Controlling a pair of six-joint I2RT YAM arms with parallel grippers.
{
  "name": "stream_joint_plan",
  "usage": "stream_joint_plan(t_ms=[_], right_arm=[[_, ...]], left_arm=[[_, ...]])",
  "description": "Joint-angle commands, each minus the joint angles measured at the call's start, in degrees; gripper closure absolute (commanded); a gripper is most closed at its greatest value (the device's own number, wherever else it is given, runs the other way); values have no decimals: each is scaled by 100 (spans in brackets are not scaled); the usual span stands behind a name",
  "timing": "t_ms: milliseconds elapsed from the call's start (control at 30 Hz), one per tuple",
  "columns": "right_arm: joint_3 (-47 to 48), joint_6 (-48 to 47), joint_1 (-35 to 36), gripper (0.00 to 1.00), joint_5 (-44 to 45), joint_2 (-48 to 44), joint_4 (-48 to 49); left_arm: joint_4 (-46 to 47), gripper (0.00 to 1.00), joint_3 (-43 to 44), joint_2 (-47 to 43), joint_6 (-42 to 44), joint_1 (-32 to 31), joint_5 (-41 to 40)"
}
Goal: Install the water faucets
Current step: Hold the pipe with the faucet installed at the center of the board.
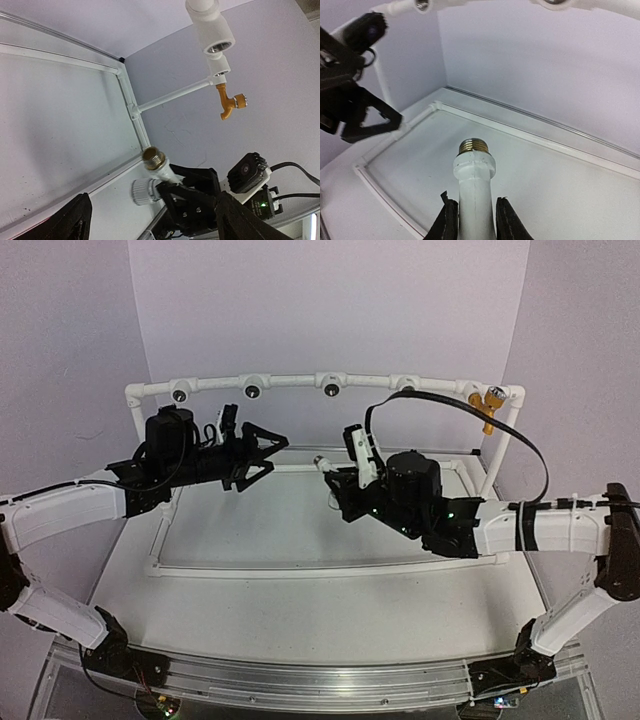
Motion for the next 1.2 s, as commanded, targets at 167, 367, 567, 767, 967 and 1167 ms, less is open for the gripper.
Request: stream_joint_plan(t_ms=[167, 367, 567, 767, 967, 1167], right_arm=[[791, -404, -126, 100, 2390, -977, -3730], [1486, -385, -499, 100, 2209, -1253, -5157], [2154, -571, -641, 100, 2372, -1175, -6105], [2383, -942, -1063, 100, 2346, -1286, -6155], [1442, -2989, -1073, 100, 2952, -1621, -4021], [347, -6594, -665, 100, 3662, -1595, 95]], left_arm=[[-998, 13, -160, 364, 2796, 69, -183], [-2229, 20, 586, 1483, 4472, -577, -768], [-2596, 27, 1350, 2714, 5128, -1069, -1247], [-2637, 27, 1877, 3524, 5443, -1338, -1060], [-2684, 29, 2172, 4050, 5679, -1504, -1080], [-2691, 30, 2172, 4269, 5709, -1525, -1096]])
